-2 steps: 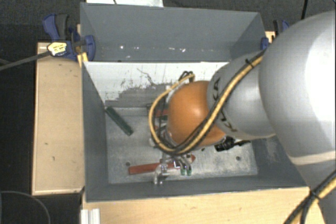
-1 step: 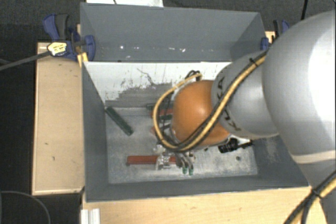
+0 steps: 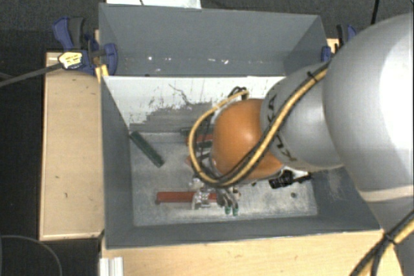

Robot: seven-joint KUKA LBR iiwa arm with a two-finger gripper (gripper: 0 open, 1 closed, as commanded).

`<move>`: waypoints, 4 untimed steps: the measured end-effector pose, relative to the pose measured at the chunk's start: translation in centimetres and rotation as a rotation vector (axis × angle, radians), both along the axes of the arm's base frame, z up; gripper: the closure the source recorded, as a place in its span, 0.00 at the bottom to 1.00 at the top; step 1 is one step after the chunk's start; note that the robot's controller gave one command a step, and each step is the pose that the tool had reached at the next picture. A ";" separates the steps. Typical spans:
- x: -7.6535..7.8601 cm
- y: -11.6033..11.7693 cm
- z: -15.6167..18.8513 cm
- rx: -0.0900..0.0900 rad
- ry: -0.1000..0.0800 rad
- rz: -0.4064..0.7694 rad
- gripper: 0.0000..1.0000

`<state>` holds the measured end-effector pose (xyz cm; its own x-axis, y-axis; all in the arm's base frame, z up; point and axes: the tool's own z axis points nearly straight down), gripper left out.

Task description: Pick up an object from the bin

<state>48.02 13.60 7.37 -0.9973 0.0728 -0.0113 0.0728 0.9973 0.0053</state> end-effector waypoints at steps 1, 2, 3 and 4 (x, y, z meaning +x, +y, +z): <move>-0.2 -0.1 0.4 -0.002 0.008 -0.001 1.00; -0.4 -0.1 2.3 -0.005 0.018 -0.003 1.00; -0.2 -0.1 3.8 -0.003 0.010 -0.004 1.00; -0.2 -0.1 4.7 -0.003 0.011 -0.006 1.00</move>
Offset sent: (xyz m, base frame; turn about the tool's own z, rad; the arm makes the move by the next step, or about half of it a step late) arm -0.0002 0.0002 0.0513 0.0000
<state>47.80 13.53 12.10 -0.9969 0.0790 -0.0006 0.0790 0.9969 0.0010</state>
